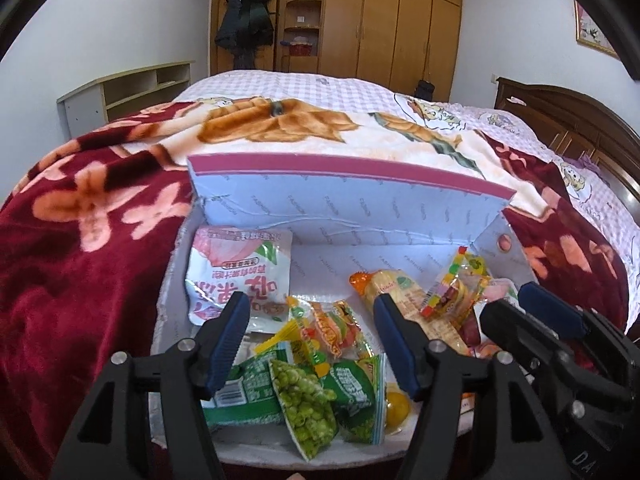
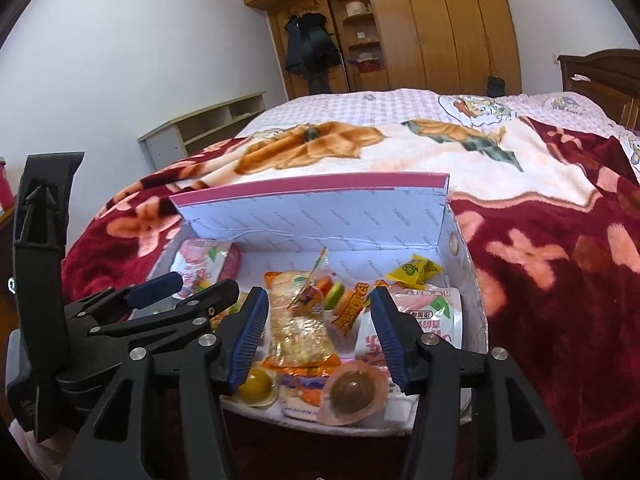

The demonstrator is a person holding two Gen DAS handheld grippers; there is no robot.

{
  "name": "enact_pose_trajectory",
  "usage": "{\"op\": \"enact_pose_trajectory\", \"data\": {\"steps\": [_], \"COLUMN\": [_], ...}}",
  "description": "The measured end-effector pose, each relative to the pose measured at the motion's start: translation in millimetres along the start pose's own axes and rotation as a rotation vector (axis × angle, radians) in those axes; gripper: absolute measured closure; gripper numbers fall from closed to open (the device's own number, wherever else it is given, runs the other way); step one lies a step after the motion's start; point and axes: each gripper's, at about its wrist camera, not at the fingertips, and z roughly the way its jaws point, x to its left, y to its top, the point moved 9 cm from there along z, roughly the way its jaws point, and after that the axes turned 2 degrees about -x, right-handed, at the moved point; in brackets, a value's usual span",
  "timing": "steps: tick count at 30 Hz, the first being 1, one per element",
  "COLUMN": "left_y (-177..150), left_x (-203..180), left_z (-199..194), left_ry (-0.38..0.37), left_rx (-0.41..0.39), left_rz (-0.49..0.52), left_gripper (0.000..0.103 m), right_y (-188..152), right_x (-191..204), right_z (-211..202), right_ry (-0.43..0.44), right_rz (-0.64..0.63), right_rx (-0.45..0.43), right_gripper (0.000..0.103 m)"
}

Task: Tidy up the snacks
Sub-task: 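Lower both tools into the box and open them to drop the gummy and chocolate ball, then withdraw both tools from the box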

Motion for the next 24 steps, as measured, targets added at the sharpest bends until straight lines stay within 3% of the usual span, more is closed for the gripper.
{"op": "enact_pose_trajectory", "data": {"steps": [19, 24], "left_y": [-32, -48], "left_x": [4, 5], "left_z": [-56, -60], "left_ry": [0.024, 0.015], "left_rx": [-0.065, -0.044], "left_rz": [0.009, -0.004], "left_gripper": [0.032, 0.032], "right_y": [-31, -47], "right_x": [13, 11], "right_z": [-37, -41], "right_ry": [-0.011, -0.034], "right_rz": [0.019, 0.023], "right_rx": [-0.025, -0.012], "right_gripper": [0.047, 0.047]}}
